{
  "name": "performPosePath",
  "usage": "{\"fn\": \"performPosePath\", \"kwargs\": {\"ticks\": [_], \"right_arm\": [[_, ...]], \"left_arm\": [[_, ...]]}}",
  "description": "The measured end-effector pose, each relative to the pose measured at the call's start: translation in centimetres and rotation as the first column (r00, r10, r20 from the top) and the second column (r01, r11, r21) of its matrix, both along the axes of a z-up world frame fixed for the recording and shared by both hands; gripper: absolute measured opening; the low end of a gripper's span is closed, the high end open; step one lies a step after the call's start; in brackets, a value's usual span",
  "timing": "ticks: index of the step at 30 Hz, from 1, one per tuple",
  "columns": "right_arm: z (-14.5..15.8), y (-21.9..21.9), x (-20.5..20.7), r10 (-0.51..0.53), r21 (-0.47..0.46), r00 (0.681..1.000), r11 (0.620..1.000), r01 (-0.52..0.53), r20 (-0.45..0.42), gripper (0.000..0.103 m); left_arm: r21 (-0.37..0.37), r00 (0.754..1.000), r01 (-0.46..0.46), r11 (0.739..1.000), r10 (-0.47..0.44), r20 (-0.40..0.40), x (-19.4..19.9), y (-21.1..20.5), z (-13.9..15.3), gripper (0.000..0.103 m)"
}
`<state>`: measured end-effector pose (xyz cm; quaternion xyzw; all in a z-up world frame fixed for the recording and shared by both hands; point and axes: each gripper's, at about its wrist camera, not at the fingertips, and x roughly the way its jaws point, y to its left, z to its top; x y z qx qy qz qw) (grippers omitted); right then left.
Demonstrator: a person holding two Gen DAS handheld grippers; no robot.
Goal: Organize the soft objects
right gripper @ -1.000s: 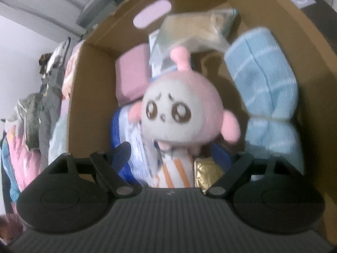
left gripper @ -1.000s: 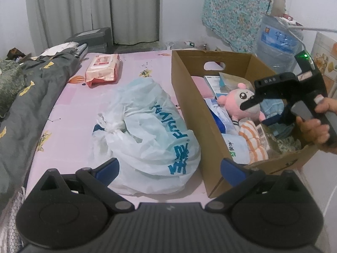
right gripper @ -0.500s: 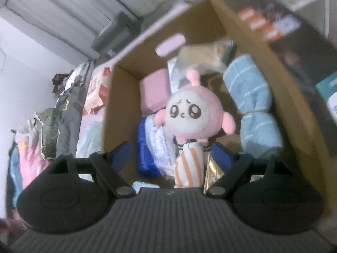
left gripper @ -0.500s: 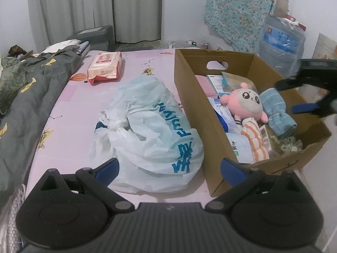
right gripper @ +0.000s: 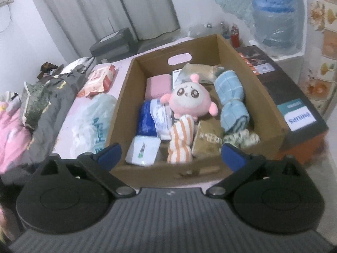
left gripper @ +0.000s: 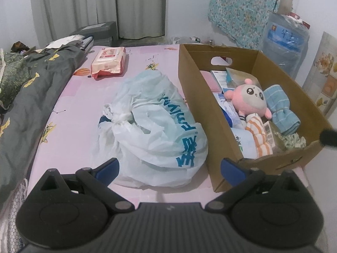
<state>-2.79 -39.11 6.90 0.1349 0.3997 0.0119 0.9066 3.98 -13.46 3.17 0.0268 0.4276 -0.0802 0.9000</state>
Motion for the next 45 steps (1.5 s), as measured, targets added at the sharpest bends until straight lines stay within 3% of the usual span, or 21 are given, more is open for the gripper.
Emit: {"fn": "performPosePath", "kwargs": {"ticks": [6, 19, 45], "right_arm": [[-1.6, 1.9, -1.9, -0.043, -0.087, 0.999, 0.995, 0.045, 0.020, 0.102], [-3.1, 5.0, -0.9, 0.008, -0.101, 1.000, 0.995, -0.009, -0.017, 0.102], [-3.7, 5.8, 0.4, 0.022, -0.107, 0.999, 0.994, -0.027, -0.047, 0.102]], "left_arm": [[0.005, 1.000, -0.005, 1.000, 0.005, -0.007, -0.2, -0.1, -0.2, 0.103], [0.011, 1.000, -0.008, 1.000, 0.008, -0.028, -0.7, -0.2, -0.6, 0.103], [0.010, 0.999, -0.004, 1.000, 0.005, -0.037, -0.5, -0.3, -0.8, 0.103]]}}
